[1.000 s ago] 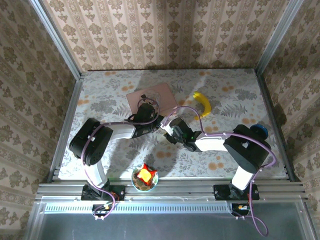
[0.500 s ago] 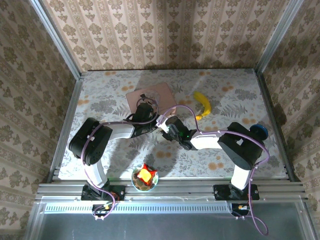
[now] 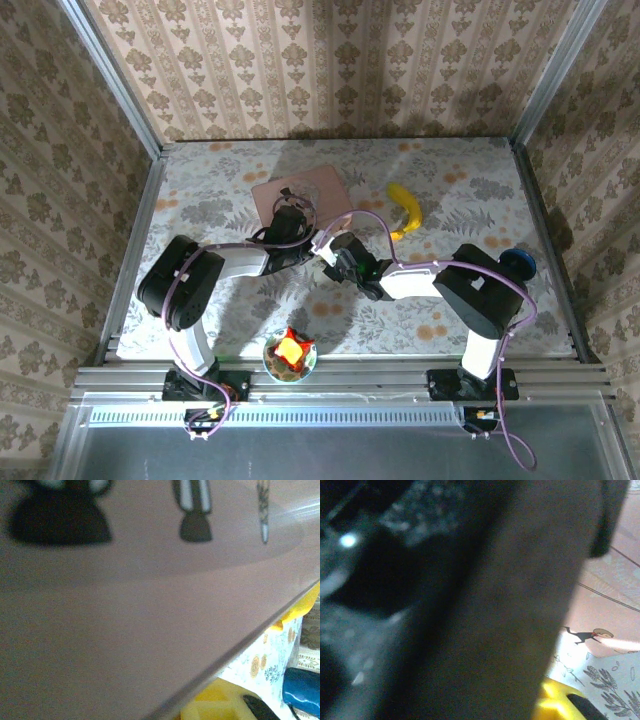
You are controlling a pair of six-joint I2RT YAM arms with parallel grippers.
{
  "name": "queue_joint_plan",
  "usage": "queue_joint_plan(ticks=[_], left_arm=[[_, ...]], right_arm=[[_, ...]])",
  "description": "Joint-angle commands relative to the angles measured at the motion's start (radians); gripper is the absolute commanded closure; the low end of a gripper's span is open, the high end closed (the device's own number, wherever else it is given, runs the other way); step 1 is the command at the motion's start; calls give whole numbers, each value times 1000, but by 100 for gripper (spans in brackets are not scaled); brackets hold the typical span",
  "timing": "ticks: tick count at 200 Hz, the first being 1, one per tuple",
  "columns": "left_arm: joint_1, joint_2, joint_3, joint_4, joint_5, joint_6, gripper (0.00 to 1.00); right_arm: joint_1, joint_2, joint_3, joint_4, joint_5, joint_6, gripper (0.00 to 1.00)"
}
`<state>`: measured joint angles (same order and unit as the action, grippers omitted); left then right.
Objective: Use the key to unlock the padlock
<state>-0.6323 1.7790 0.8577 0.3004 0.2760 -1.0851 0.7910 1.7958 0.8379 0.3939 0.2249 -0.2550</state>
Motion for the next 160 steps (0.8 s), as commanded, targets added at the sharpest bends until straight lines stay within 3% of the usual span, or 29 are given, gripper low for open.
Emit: queue_joint_plan(ticks=[1, 39, 136, 160], left_arm=[[-1, -34, -6, -96, 138, -72, 100], [-3, -38, -1, -108, 149, -61, 100], [-6, -31, 4, -97, 162, -55, 100], [-7, -36, -1, -97, 157, -56, 100]], right_arm=[[-40, 28, -15, -78, -24, 27, 90], [-98, 1, 36, -161, -248, 45, 100], [-271, 57, 173, -357, -679, 139, 100], [-275, 61, 159, -328, -659, 167, 100]])
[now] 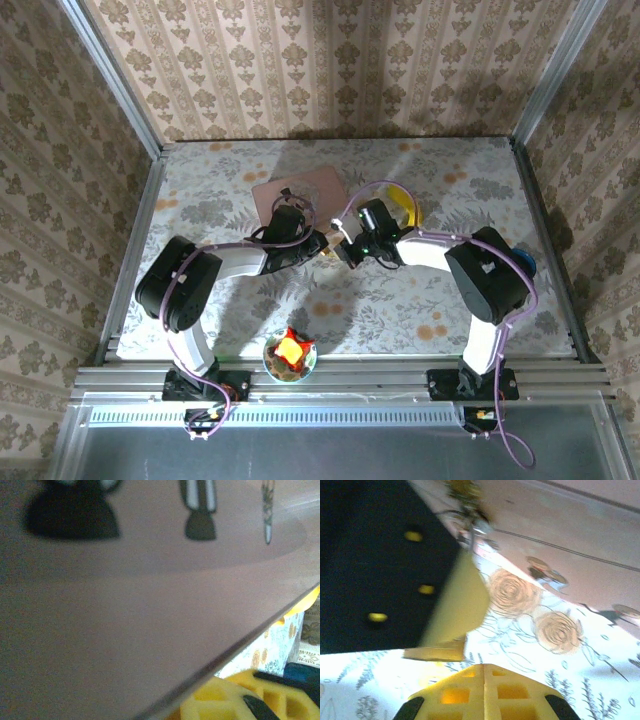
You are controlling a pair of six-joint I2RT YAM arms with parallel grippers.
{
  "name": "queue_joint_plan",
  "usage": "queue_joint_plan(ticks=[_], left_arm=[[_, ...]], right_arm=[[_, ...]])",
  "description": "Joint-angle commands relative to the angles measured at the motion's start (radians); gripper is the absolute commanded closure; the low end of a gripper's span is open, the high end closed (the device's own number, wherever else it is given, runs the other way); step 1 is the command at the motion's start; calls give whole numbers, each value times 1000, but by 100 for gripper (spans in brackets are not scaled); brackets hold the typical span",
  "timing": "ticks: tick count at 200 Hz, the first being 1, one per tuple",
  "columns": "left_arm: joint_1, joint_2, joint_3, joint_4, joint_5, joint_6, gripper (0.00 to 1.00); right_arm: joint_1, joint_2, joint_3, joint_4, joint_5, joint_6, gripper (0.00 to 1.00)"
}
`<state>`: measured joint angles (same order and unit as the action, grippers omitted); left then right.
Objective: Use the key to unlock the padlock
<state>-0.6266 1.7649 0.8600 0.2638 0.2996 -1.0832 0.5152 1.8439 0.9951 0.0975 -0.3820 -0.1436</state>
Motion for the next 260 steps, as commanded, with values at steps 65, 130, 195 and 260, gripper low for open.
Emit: queue_joint_plan(ticks=[65, 130, 195, 260], left_arm=[[-12, -50, -8, -110, 98, -58, 100], [-8, -41, -9, -107, 104, -72, 100], [-5, -30, -7, -100, 117, -76, 100], [-4, -27, -9, -97, 121, -78, 100]], right_arm=[[41, -146, -182, 129, 206, 64, 72], [208, -184, -231, 165, 468, -29, 60], [276, -100, -163, 168, 574, -105, 59], [296, -55, -122, 190, 614, -138, 59]])
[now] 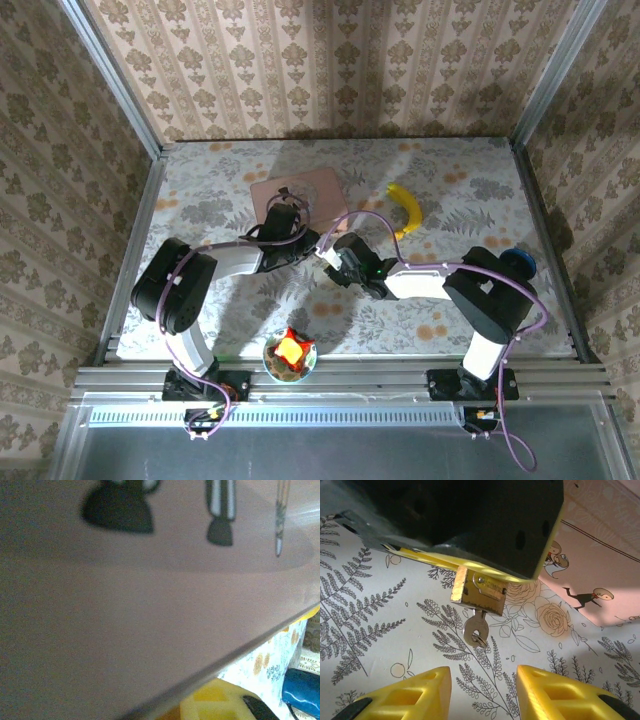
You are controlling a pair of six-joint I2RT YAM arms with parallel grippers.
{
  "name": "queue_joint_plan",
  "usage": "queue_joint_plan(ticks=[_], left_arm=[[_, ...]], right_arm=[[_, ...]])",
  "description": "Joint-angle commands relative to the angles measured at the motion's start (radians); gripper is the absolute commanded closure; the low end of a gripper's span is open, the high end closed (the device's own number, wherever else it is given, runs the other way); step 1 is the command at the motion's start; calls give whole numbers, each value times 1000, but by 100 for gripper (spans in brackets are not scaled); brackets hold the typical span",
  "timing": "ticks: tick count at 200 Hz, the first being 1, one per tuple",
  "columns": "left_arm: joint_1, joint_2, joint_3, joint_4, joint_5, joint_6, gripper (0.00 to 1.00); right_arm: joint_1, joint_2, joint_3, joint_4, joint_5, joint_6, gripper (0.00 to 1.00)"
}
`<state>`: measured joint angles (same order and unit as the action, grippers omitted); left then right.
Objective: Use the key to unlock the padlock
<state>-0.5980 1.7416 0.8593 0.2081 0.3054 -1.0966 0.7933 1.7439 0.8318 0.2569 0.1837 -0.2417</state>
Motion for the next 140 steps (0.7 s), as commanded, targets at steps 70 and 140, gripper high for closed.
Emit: queue_joint_plan(ticks=[70, 140], left_arm=[[-30, -17, -5, -56, 112, -59, 100], [-28, -9, 4, -57, 127, -59, 100]], right_arm=[[27, -48, -123, 186, 80, -31, 48], [43, -24, -138, 308, 142, -63, 34]])
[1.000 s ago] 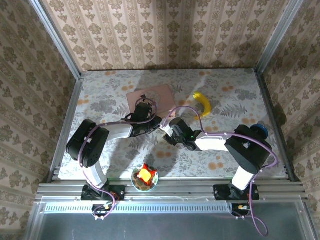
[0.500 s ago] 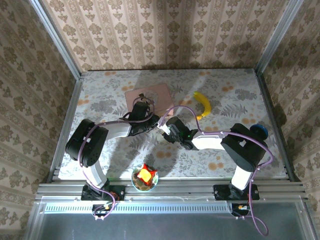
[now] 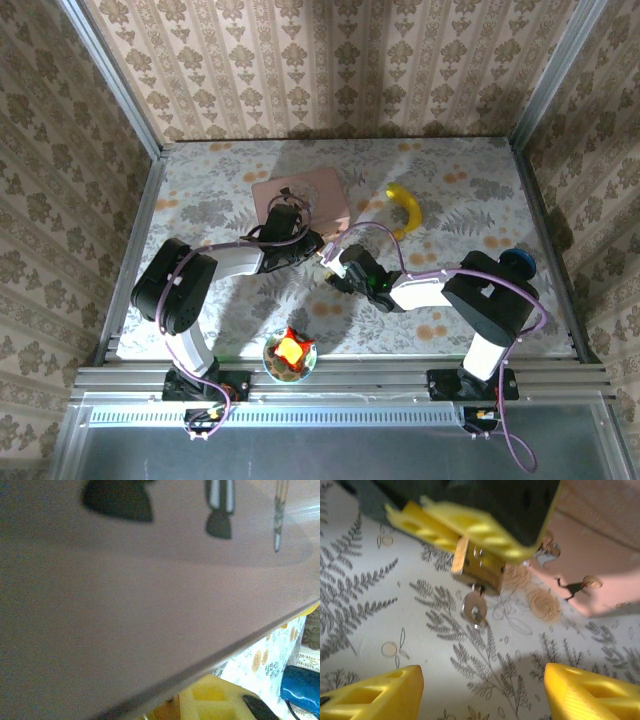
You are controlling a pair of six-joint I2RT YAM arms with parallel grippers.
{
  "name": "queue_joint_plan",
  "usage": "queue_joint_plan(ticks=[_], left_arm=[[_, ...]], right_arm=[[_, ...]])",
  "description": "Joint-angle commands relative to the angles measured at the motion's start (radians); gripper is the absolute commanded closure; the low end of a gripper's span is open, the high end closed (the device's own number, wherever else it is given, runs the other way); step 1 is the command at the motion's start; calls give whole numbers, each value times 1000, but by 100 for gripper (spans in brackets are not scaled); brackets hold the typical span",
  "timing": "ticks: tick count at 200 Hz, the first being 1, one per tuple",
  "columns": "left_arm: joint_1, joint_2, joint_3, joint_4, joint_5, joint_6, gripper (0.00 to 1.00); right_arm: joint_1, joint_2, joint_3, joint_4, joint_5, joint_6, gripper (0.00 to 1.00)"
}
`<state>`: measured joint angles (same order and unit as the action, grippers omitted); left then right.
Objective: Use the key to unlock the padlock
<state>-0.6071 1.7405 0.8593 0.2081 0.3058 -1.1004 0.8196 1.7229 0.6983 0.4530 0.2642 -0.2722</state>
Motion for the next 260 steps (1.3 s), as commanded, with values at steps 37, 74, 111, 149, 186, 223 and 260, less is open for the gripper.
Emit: queue_joint_plan(ticks=[37, 74, 111, 149, 186, 223, 260], left_arm=[[-17, -4, 11, -58, 132, -54, 100], [-17, -2, 17, -61, 136, -50, 100], [-19, -3, 15, -61, 137, -49, 100], [-19, -4, 14, -59, 142, -48, 100], [-19, -2, 15, -62, 148, -44, 100], [-19, -1, 18, -68, 150, -39, 100], [-19, -7, 15, -73, 143, -40, 100]], right_arm=[[22, 36, 20, 168, 80, -71, 36], [21, 79, 52, 162, 63, -82, 39], [21, 101, 59, 163, 70, -76, 42], [22, 119, 75, 174, 91, -85, 47], [21, 144, 92, 183, 119, -105, 51], [21, 159, 92, 187, 134, -117, 51], [20, 153, 74, 180, 139, -106, 48]])
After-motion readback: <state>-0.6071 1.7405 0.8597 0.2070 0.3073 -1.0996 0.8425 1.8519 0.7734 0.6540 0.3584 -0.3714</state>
